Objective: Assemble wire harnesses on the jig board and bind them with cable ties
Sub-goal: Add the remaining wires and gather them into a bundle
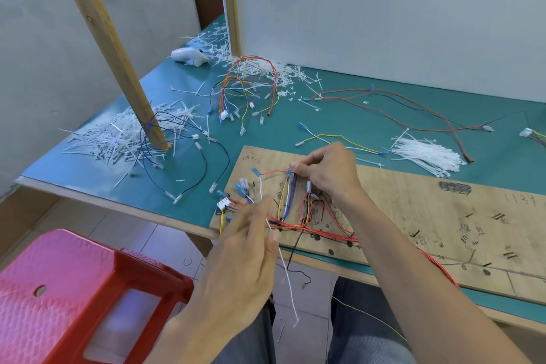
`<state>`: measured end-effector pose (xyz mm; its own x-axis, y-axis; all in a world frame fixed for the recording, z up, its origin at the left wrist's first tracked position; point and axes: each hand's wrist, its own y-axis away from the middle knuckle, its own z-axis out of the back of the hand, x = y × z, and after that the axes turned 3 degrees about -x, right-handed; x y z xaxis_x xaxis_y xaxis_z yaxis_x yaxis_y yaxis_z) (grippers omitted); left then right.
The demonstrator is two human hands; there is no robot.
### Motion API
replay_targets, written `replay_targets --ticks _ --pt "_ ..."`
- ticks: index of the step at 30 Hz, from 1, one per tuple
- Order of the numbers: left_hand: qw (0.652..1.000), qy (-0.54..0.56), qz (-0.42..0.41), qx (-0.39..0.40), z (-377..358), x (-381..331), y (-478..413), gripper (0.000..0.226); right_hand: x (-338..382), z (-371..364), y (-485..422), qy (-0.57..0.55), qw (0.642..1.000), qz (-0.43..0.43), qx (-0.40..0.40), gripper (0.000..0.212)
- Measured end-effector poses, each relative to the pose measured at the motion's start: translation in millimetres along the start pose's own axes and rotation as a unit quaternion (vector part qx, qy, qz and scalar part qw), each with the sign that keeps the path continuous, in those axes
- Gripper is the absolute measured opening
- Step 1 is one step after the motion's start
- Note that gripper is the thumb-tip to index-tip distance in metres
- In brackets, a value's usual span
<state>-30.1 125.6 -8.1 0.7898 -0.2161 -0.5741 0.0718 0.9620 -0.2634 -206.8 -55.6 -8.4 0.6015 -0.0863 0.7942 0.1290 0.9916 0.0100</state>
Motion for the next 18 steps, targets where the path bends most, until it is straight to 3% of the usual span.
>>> replay_targets --ticks 5,8,12,14,18 --pt "0.985 -0.055 0.051 -0.154 12 6 -48 0.044 3 0 -2 -0.027 0.999 -0.038 0.007 0.017" --pt "0.987 -0.129 0.059 -0.079 16 18 -95 0.041 5 0 -2 -0.042 0.998 -0.055 0.009 0.017" --pt "0.993 -0.084 0.085 0.003 12 34 -126 0.004 4 -1 -1 -0.049 0.997 -0.062 0.003 0.017" --pt "0.995 -0.068 0.069 0.023 13 39 -131 0.016 3 -1 -1 -0.051 0.997 -0.061 0.005 0.017" --pt "0.992 -0.068 0.029 0.102 14 41 -135 0.012 3 -1 1 -0.059 0.996 -0.061 0.008 0.018"
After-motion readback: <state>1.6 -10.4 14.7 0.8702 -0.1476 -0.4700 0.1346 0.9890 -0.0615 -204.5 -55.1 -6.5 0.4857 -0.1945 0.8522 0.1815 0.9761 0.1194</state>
